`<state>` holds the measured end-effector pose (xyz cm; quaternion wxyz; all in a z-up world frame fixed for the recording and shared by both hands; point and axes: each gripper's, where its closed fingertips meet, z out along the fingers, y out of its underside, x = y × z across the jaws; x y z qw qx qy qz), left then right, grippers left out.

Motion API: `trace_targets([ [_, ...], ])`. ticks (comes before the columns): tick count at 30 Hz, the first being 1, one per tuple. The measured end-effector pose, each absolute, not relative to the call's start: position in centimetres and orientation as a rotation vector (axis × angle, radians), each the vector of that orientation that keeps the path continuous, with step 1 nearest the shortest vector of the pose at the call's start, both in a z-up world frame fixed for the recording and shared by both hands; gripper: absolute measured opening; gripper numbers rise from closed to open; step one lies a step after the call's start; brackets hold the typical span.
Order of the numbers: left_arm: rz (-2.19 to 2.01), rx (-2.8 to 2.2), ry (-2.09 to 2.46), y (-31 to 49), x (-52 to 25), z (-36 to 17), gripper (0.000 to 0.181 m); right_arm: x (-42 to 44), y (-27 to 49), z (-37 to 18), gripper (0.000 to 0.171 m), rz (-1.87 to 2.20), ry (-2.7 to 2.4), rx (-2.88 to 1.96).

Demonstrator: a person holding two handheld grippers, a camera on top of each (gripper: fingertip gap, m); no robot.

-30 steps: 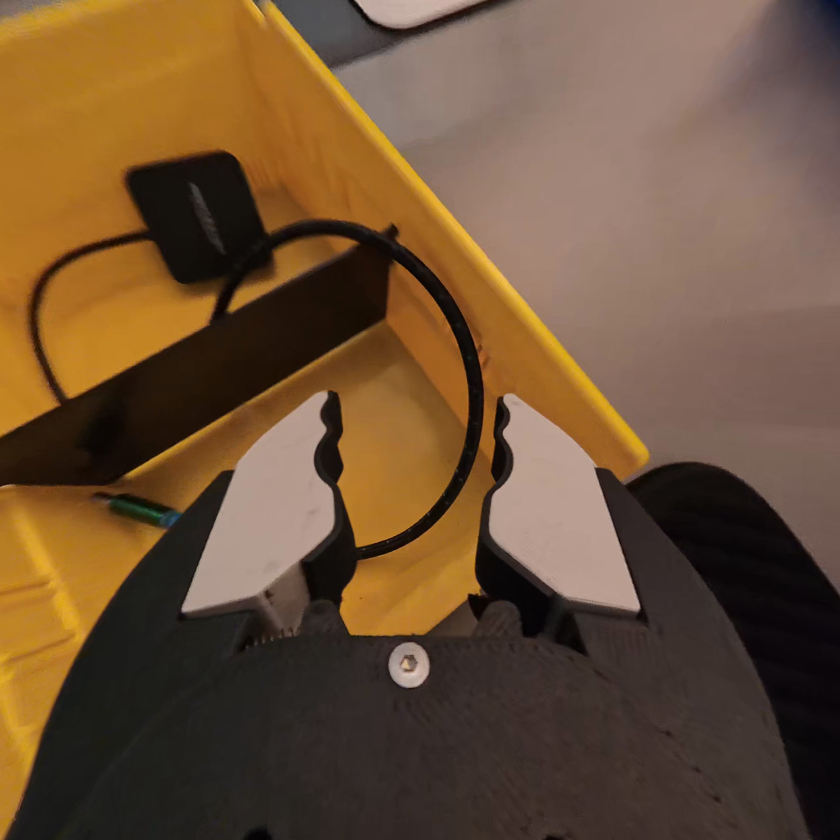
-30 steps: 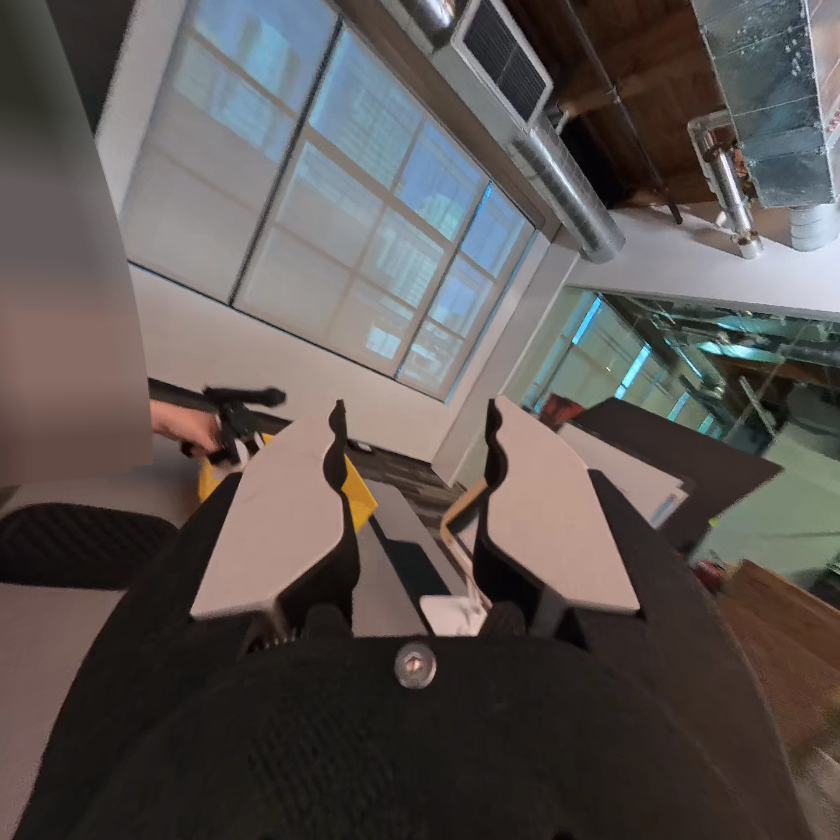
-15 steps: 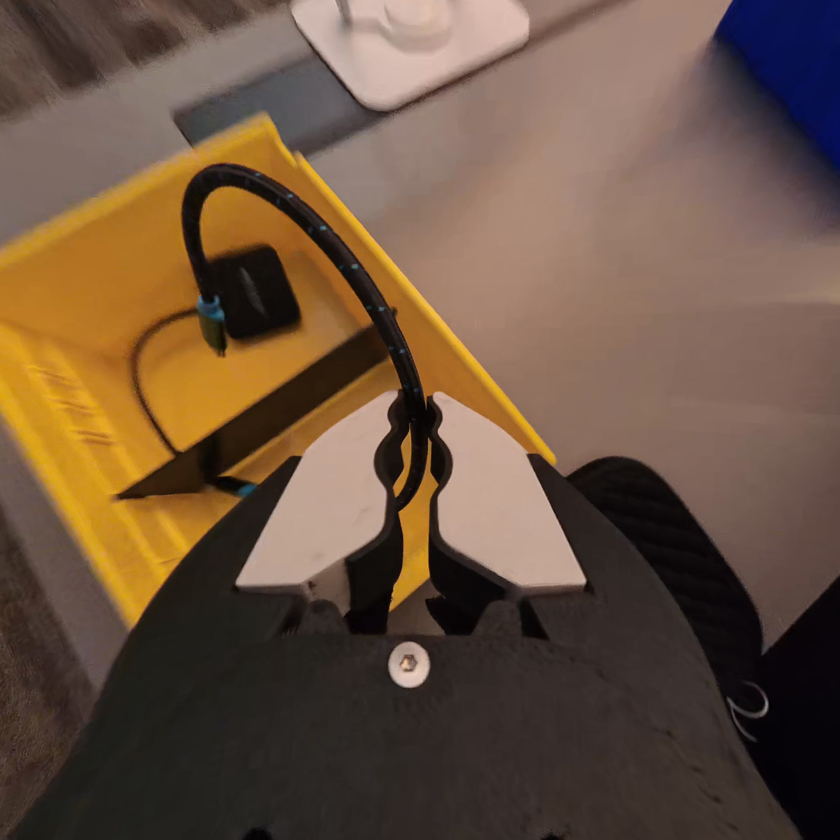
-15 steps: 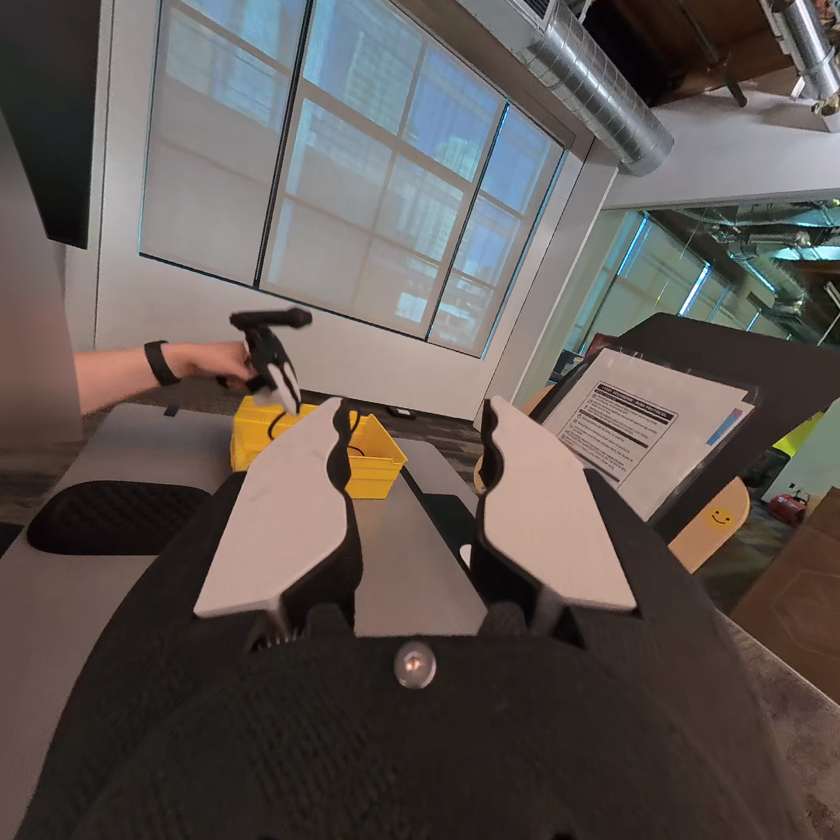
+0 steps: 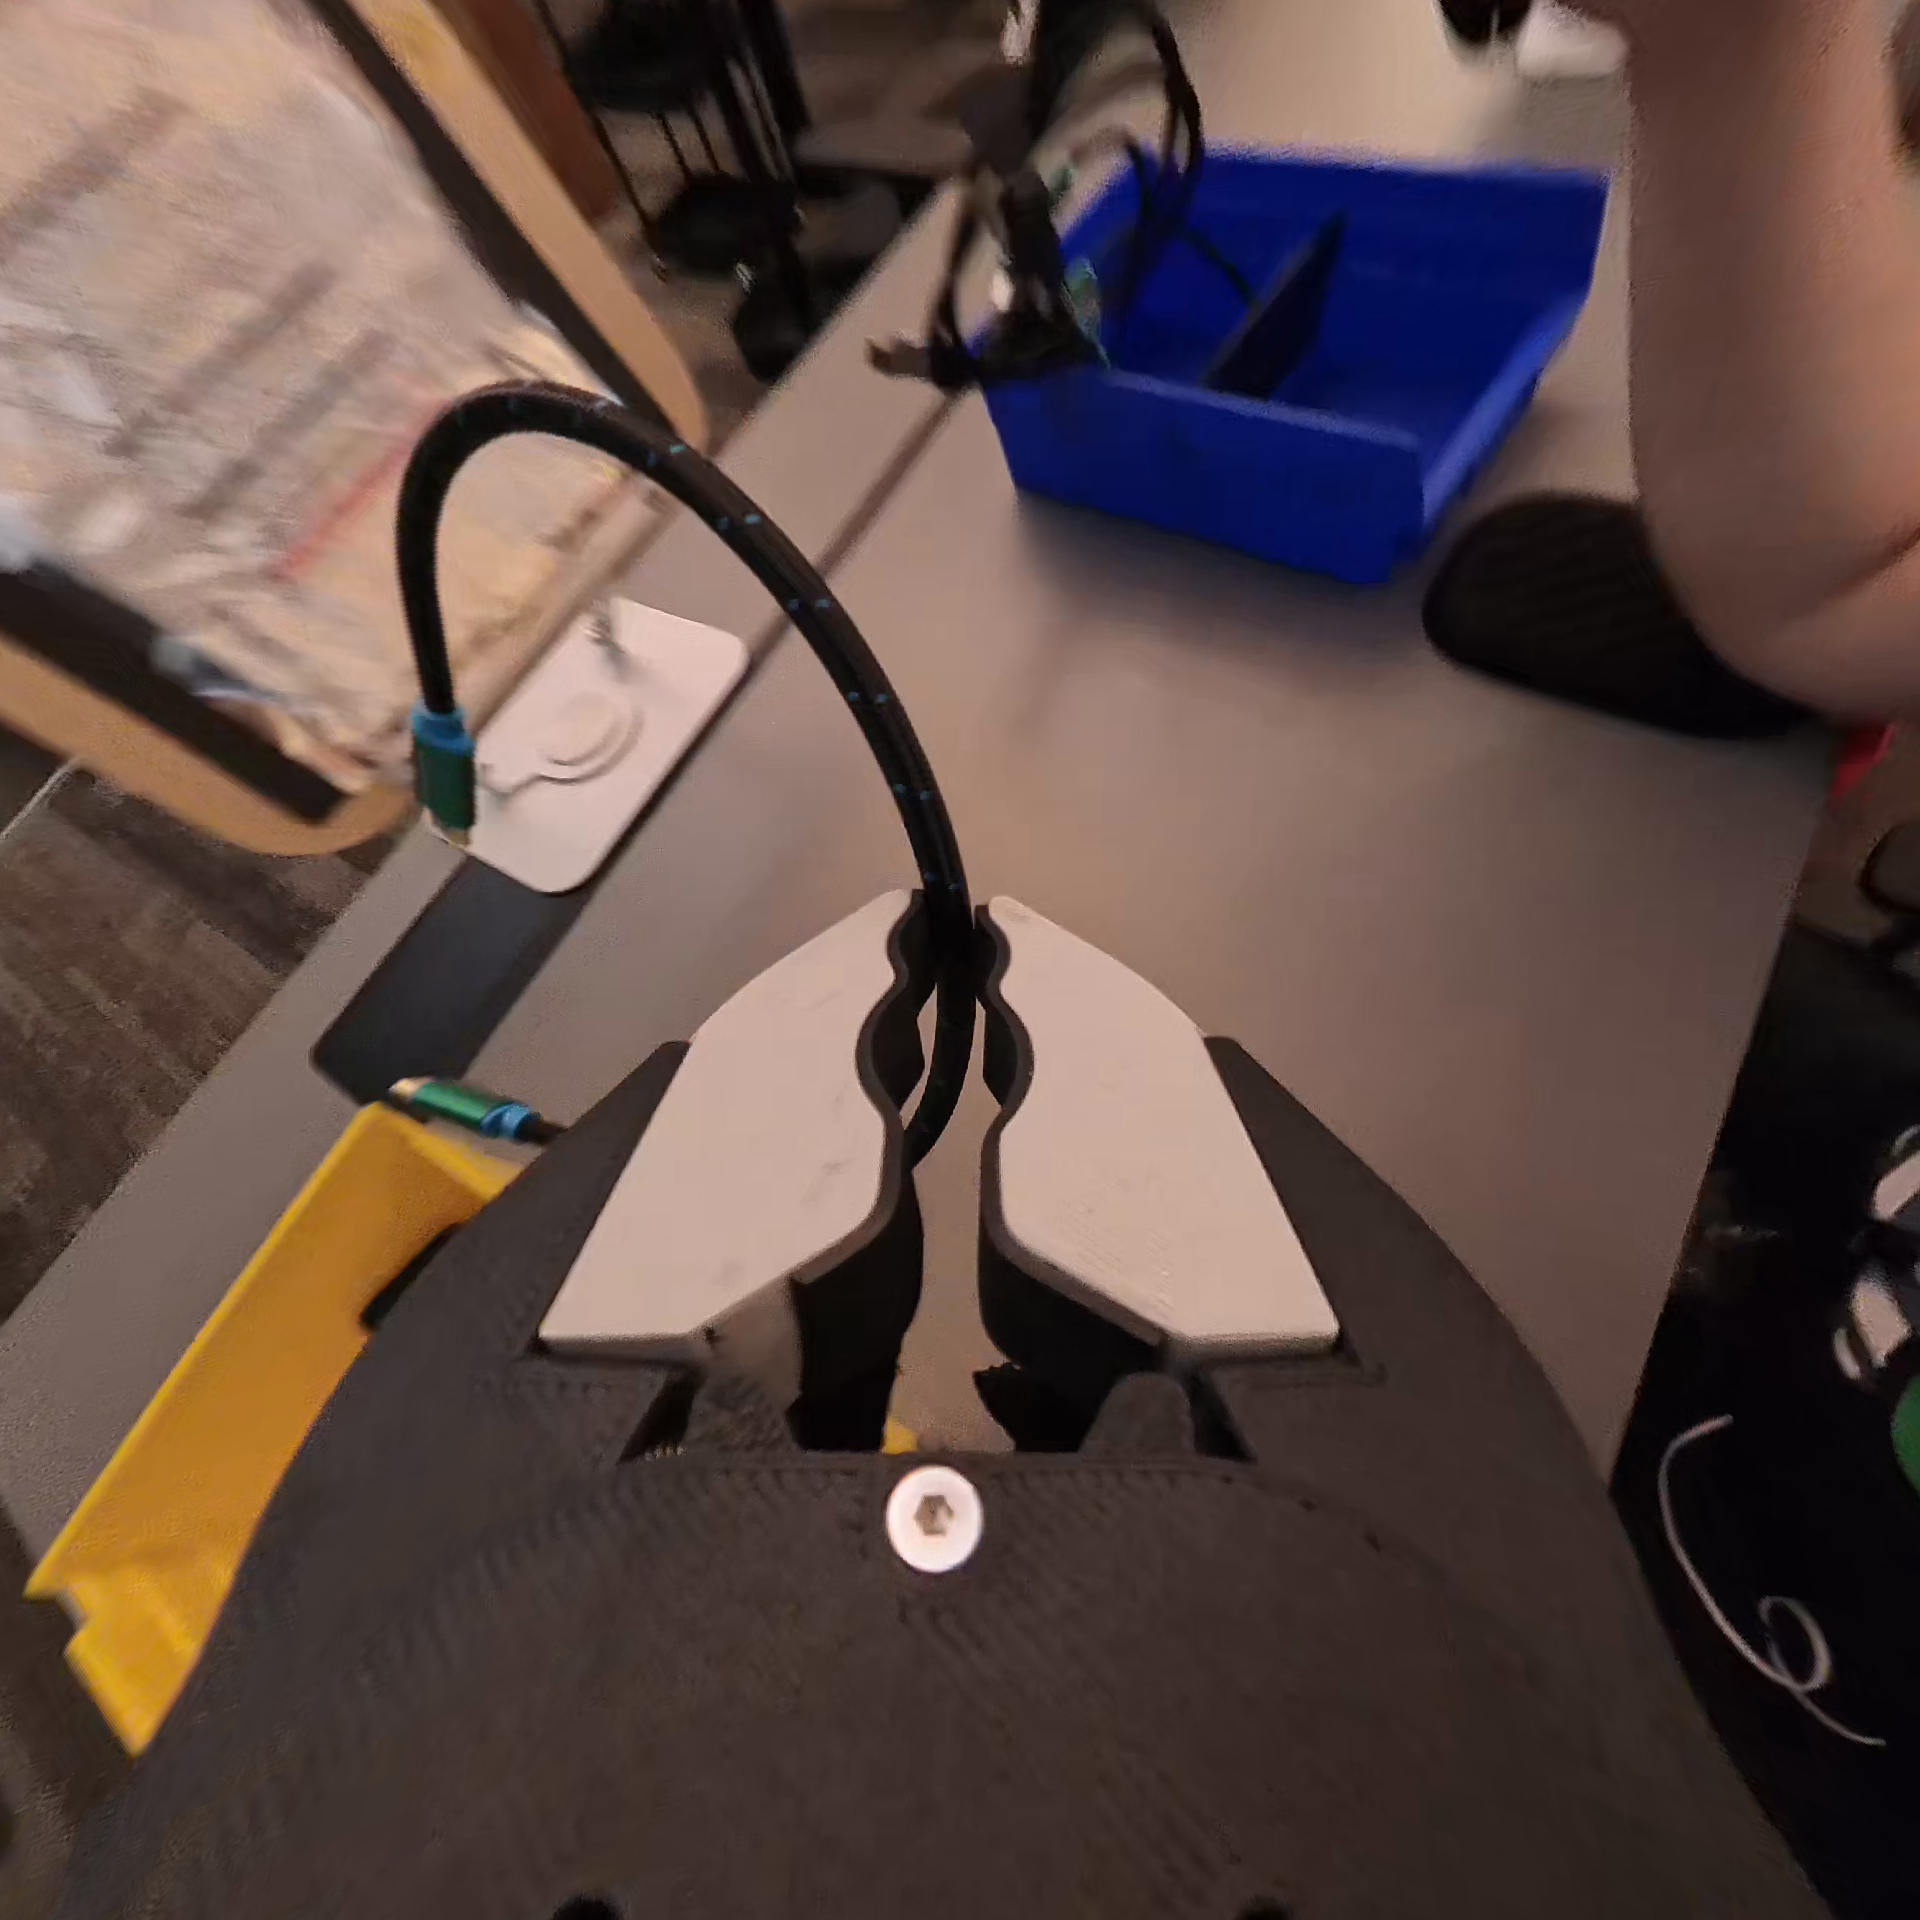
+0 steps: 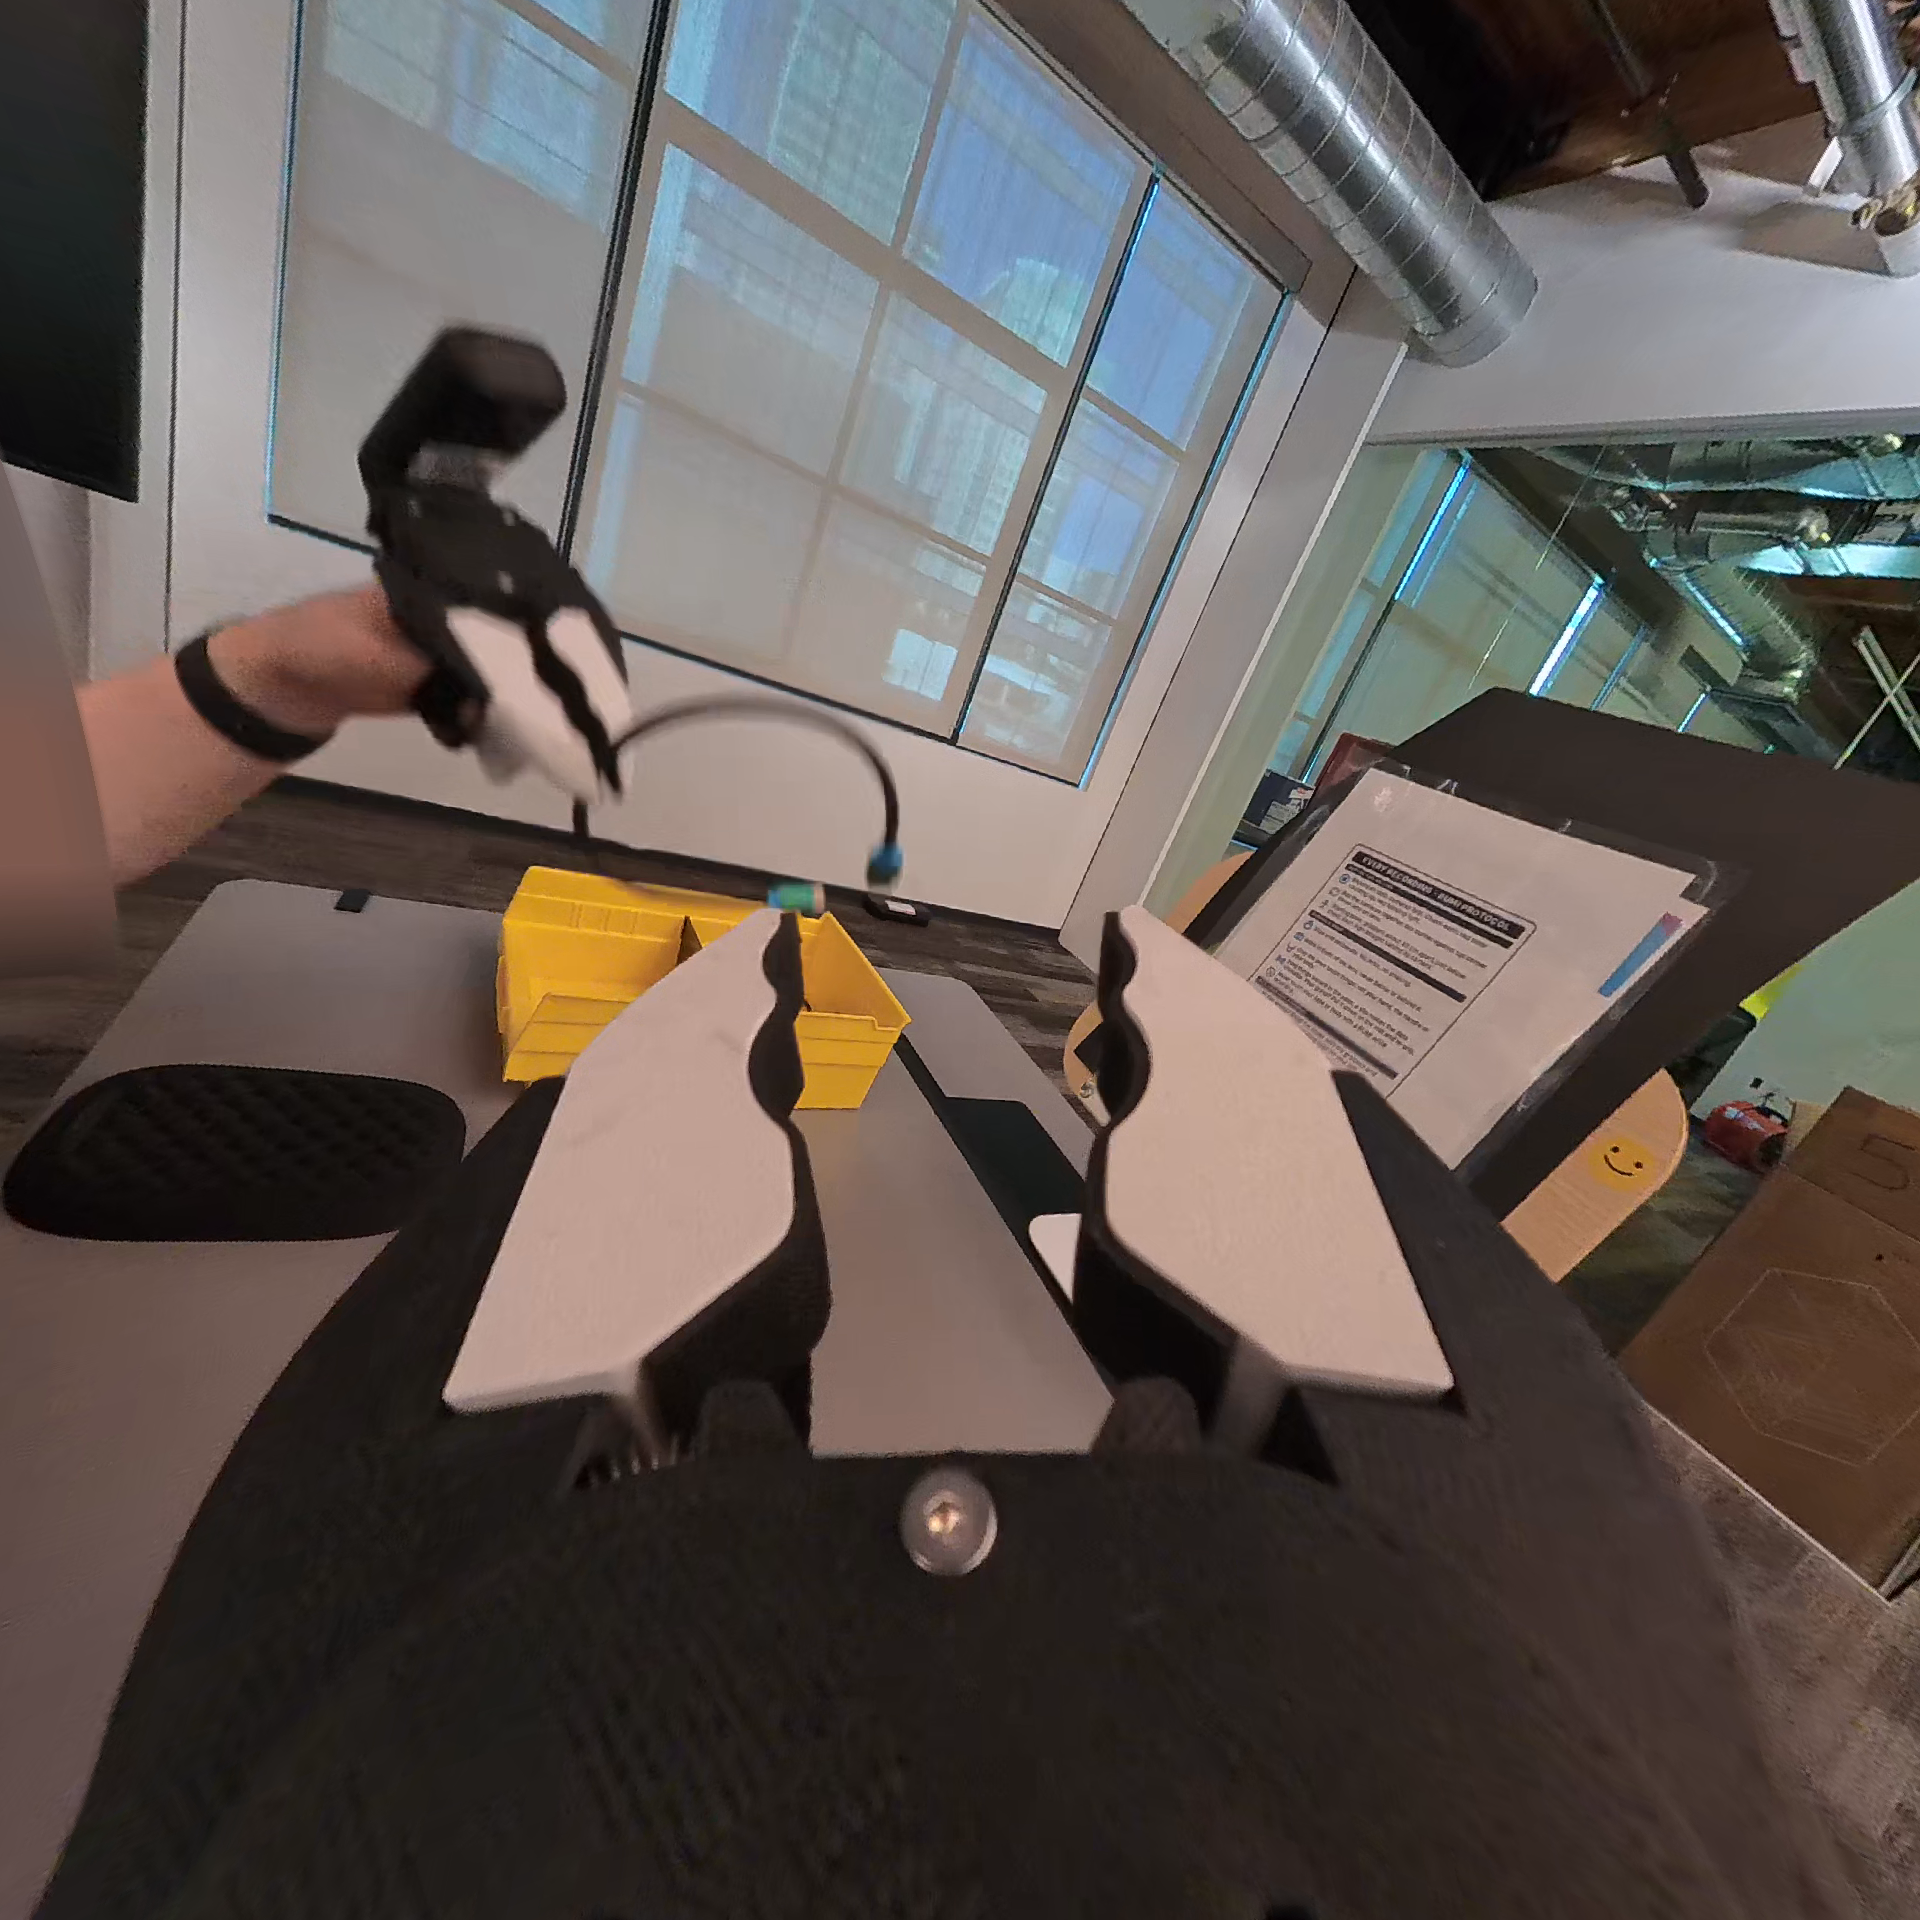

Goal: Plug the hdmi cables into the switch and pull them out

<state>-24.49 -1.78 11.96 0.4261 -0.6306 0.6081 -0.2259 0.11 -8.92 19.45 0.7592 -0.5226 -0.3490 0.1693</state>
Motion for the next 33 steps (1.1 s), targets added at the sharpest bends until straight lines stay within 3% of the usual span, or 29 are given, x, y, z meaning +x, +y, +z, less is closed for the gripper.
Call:
trace_targets([
  [7, -0.339, -1.598, 1.925, -5.6, -14.2, -6.4, 0.006, 1.0, -10.8, 20.5, 0.055, 0.371, -0.742, -1.089],
  [12, -0.446, -1.633, 2.03, -7.2, -11.4, -11.6, 0.006, 1.7, -11.2, 20.7, 0.055, 0.396, -0.722, -1.079],
  [15, -0.612, -1.65, 2.0, -8.2, -10.2, -12.3, 0.008, 2.0, -11.0, 20.6, 0.055, 0.38, -0.724, -1.082],
  [17, -0.735, -1.715, 1.939, -8.5, -9.8, -12.1, 0.038, 2.3, -10.9, 20.5, 0.055, 0.374, -0.724, -1.089],
  [18, -0.858, -1.751, 1.916, -9.0, -10.1, -11.4, 0.039, 2.5, -10.8, 20.5, 0.055, 0.367, -0.72, -1.094],
  [22, -1.21, -1.793, 1.668, -5.7, -14.7, -3.6, 0.054, 3.4, -11.7, 20.7, 0.056, 0.315, -0.711, -1.097],
  [27, -0.421, -1.708, 1.347, 15.5, -27.8, 2.3, 0.035, 3.4, -13.6, 22.1, 0.055, 0.365, -0.716, -0.992],
  [29, -0.251, -1.795, 1.355, 21.2, -32.4, 1.3, 0.03, 3.7, -13.2, 22.0, 0.054, 0.366, -0.704, -0.993],
  [33, 0.096, -1.852, 1.544, 27.5, -37.8, -3.7, 0.038, 4.2, -11.4, 21.0, 0.054, 0.337, -0.685, -1.058],
])
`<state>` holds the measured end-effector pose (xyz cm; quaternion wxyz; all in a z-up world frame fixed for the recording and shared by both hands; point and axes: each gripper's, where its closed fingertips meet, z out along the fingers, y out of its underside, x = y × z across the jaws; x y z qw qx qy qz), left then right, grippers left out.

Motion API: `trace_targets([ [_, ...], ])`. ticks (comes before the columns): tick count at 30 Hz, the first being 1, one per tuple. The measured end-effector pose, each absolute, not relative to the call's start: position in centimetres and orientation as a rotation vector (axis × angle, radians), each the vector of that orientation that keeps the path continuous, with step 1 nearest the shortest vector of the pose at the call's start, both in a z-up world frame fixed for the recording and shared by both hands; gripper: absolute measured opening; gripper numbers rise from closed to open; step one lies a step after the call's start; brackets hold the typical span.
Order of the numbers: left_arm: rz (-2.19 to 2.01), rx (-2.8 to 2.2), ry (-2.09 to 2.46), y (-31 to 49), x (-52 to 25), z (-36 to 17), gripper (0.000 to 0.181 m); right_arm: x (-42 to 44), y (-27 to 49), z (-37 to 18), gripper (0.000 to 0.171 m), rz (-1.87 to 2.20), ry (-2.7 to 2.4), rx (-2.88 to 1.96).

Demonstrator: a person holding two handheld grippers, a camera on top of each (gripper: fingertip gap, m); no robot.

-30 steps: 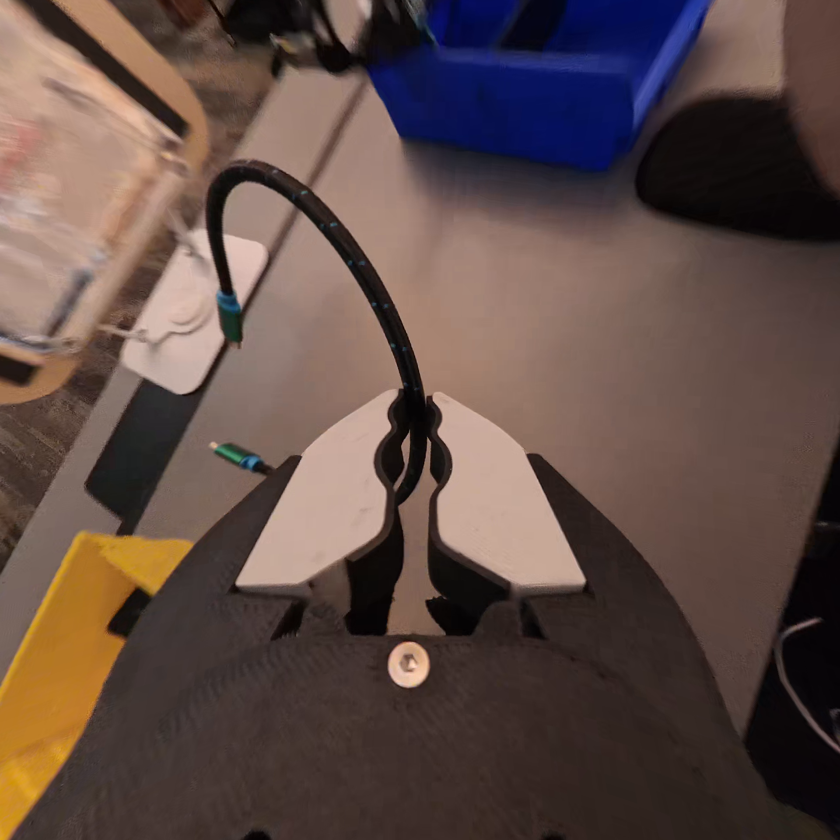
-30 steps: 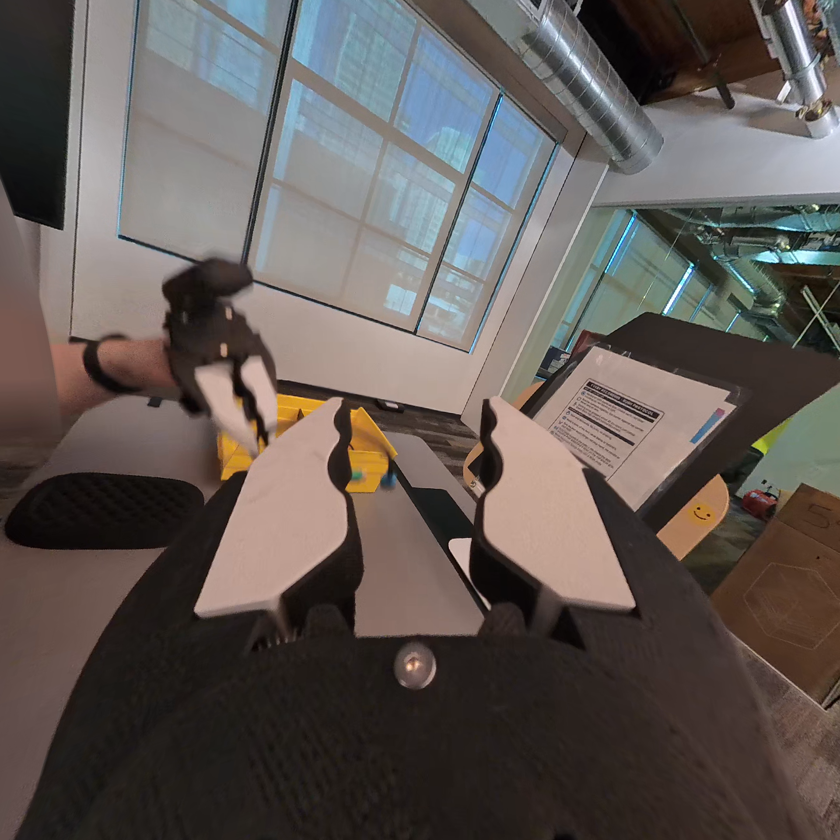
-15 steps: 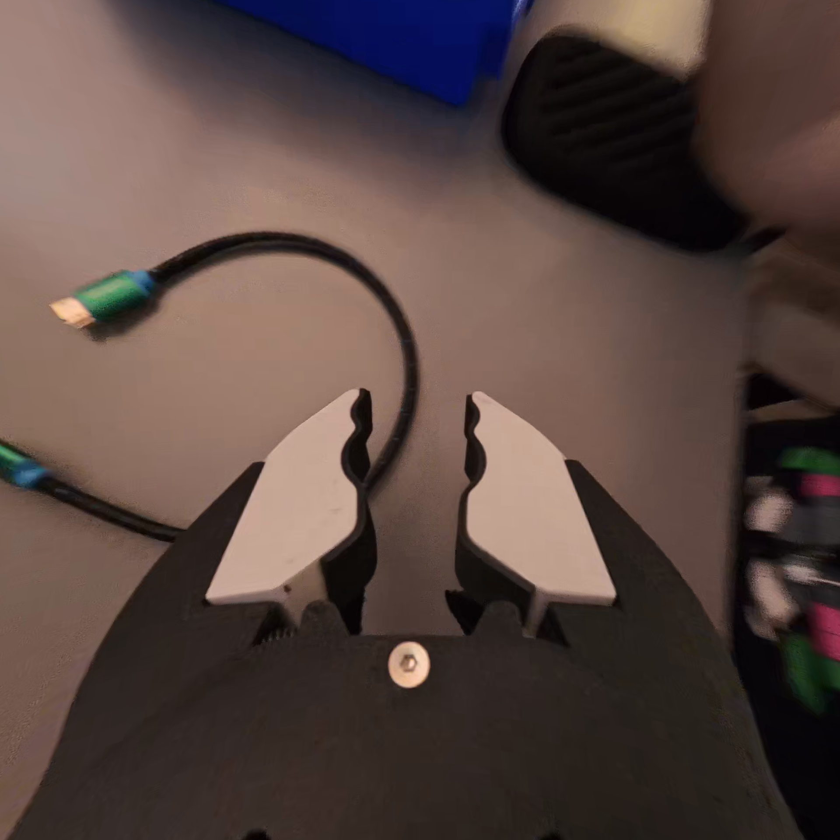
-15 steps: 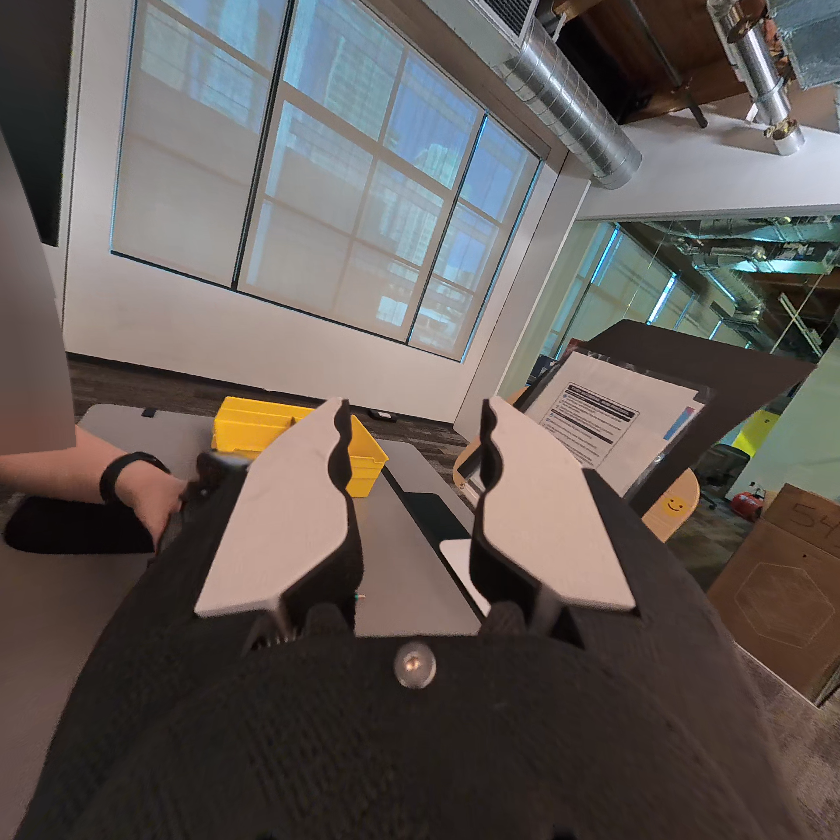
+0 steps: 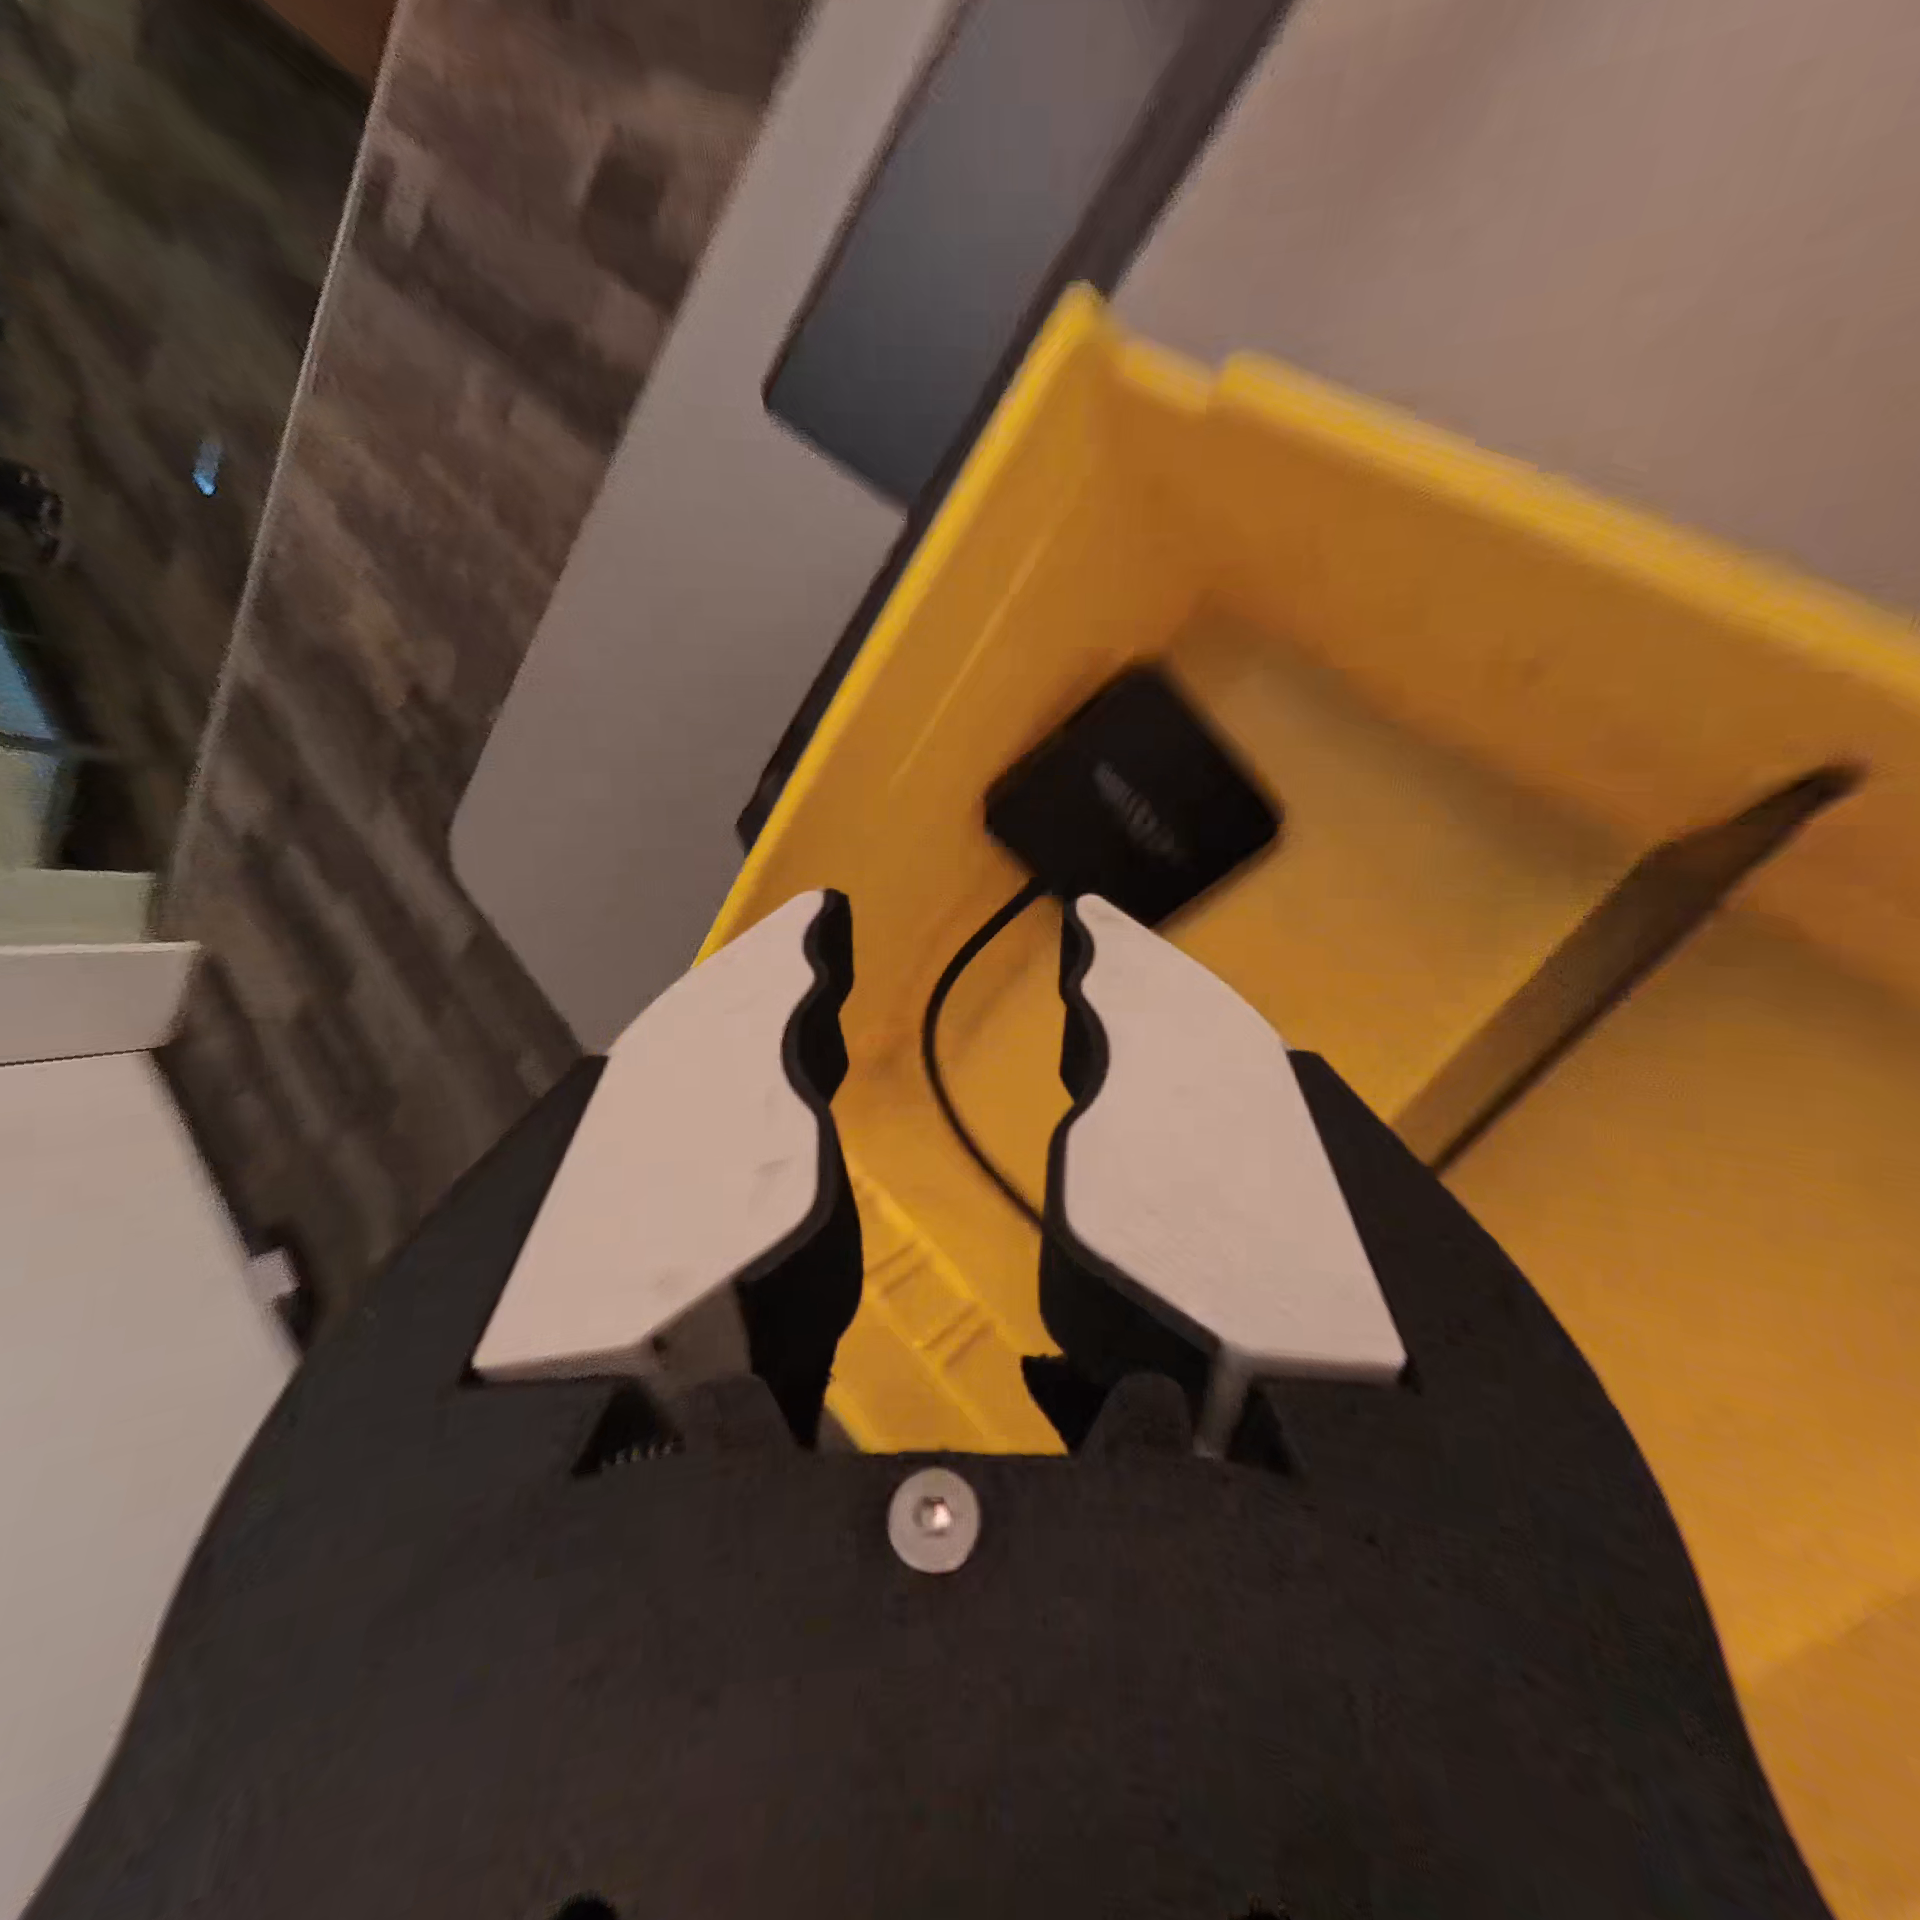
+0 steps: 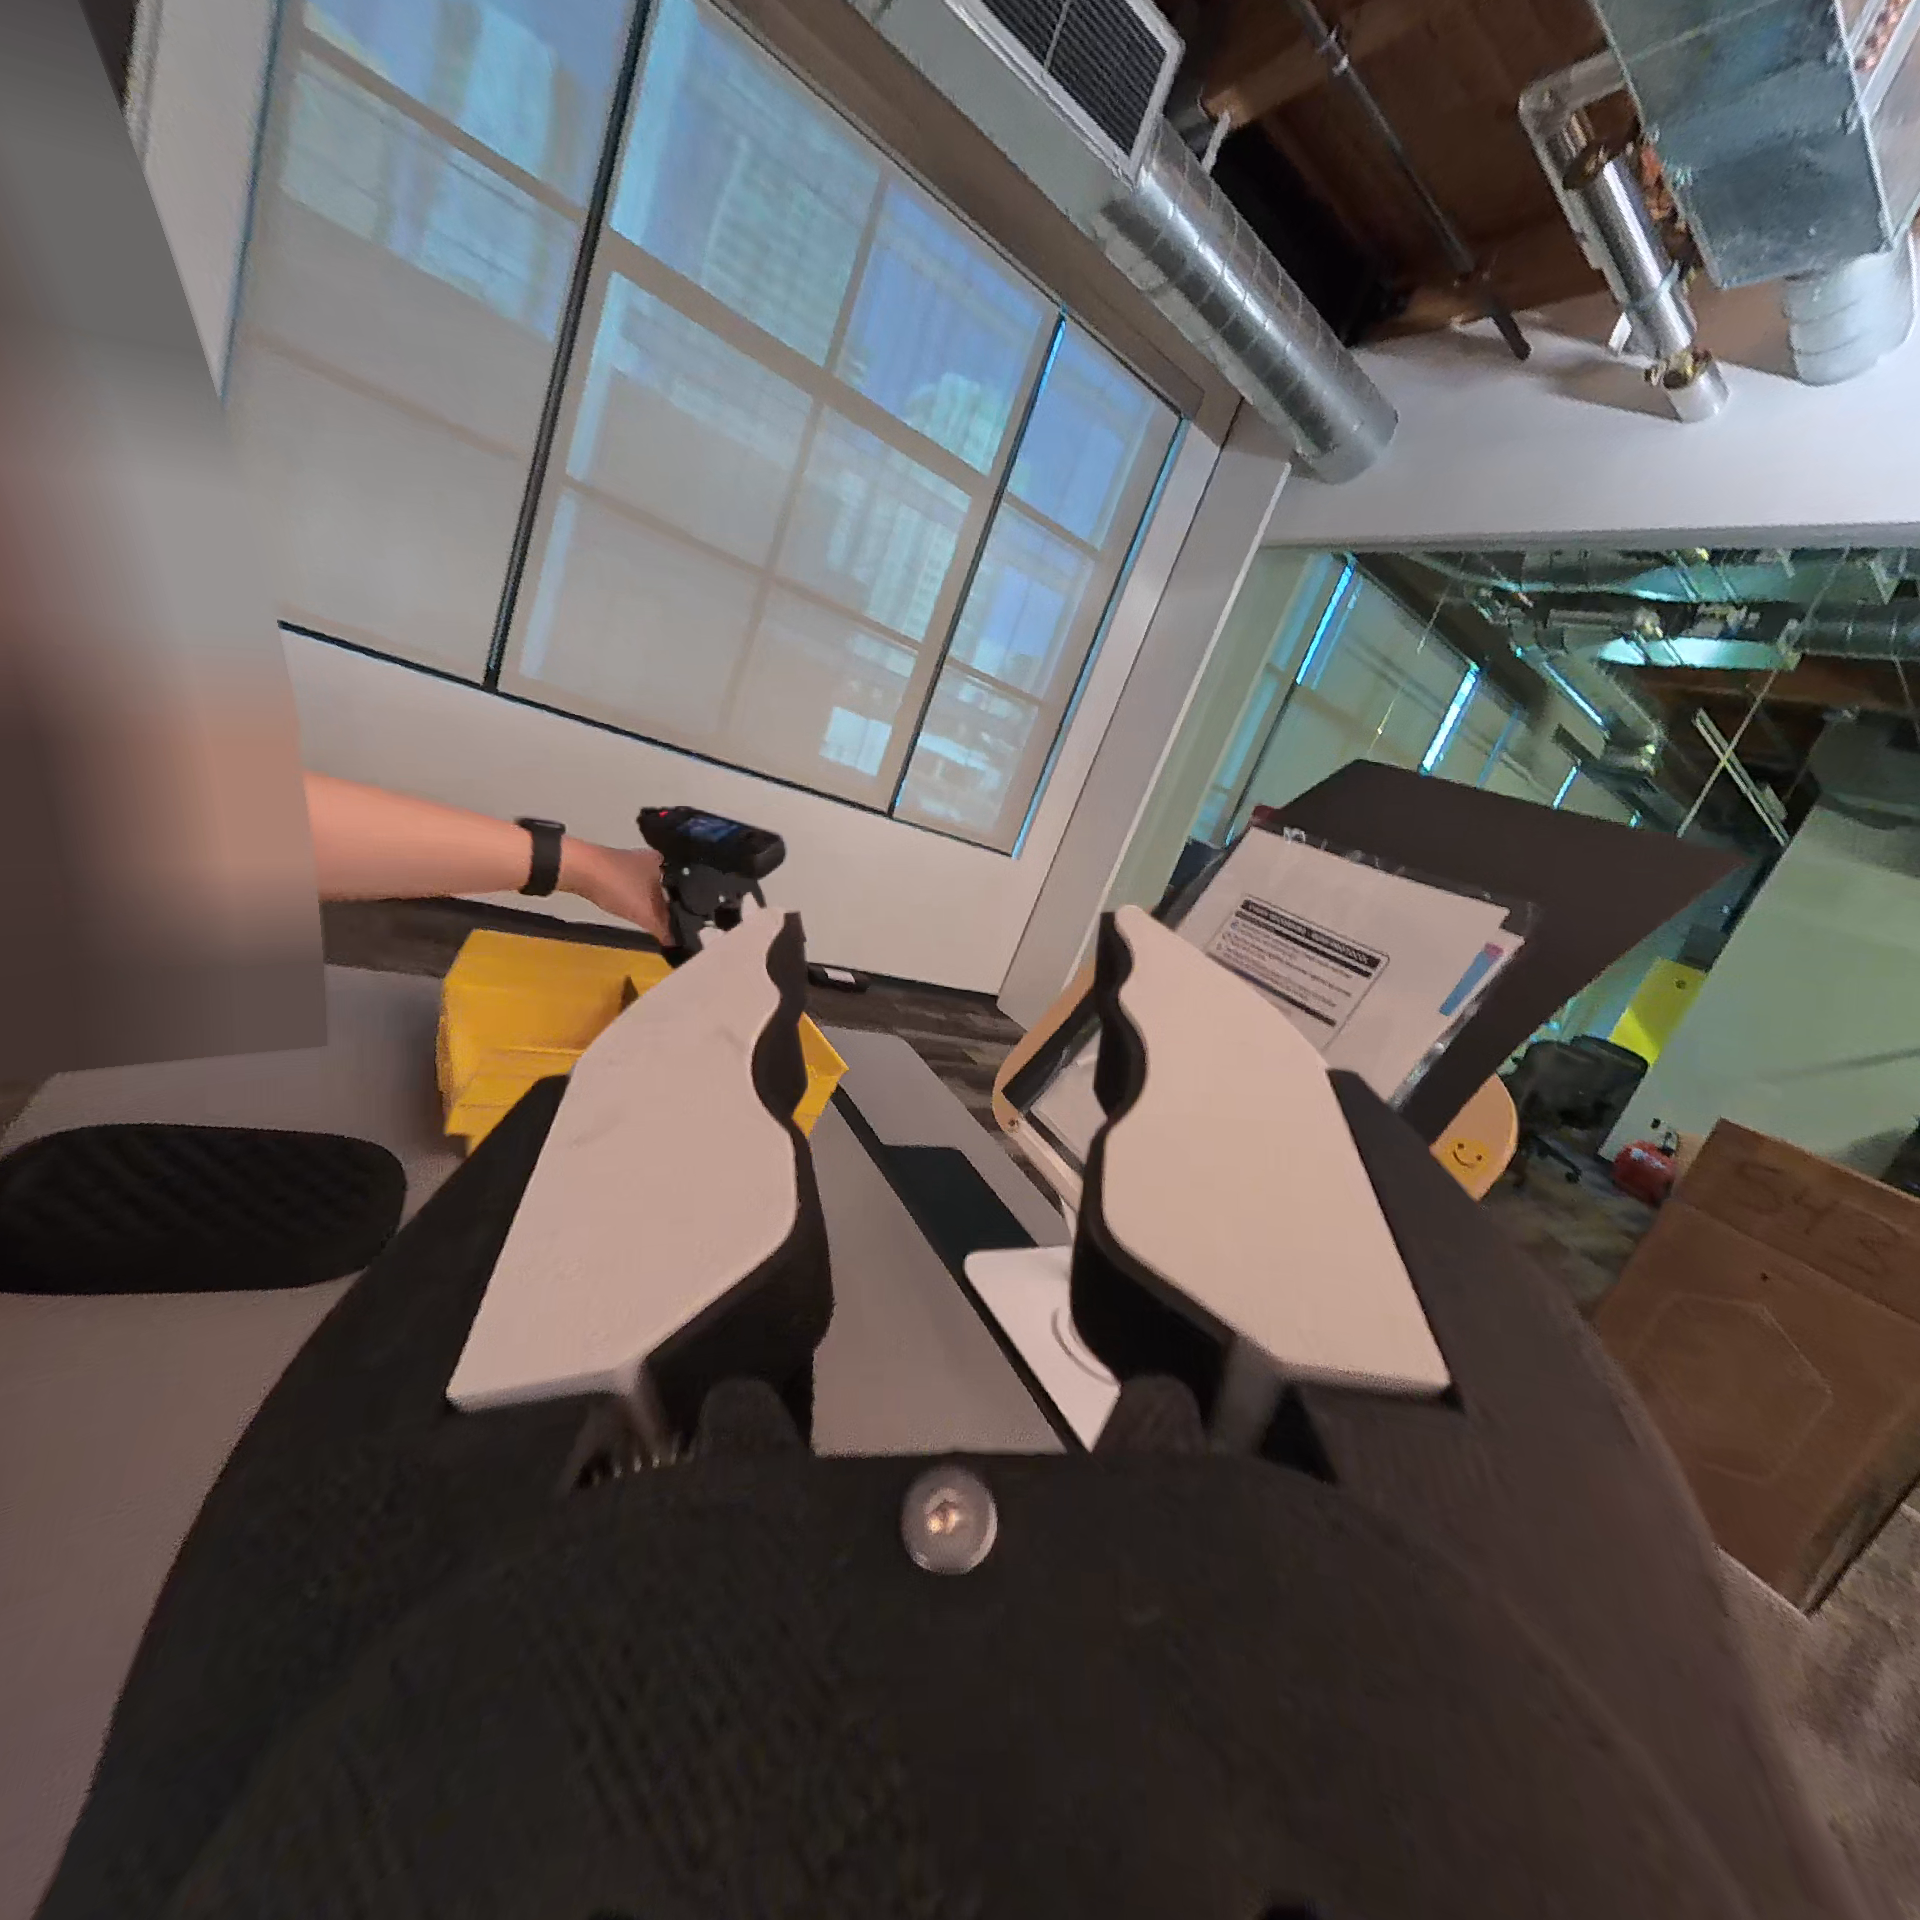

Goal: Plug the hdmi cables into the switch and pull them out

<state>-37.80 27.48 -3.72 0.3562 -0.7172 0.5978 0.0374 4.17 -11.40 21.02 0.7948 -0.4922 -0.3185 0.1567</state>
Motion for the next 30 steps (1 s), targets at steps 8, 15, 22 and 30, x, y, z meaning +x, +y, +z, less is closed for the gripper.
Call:
trace_targets([
  [8, 0.576, -1.643, 1.954, 31.1, -40.0, -11.2, 0.033, 4.2, -8.7, 19.2, 0.054, 0.339, -0.678, -1.145],
  [15, 0.681, -1.531, 2.1, 31.7, -39.5, -14.3, 0.018, 3.2, -6.2, 17.1, 0.054, 0.326, -0.708, -1.238],
  [22, 0.794, -1.479, 2.008, 31.7, -39.6, -11.5, 0.004, 2.9, -5.5, 16.3, 0.054, 0.279, -0.732, -1.276],
  [30, 0.823, -1.34, 1.766, 26.7, -37.0, 3.1, 0.003, 1.6, -4.1, 15.5, 0.054, 0.266, -0.737, -1.294],
])
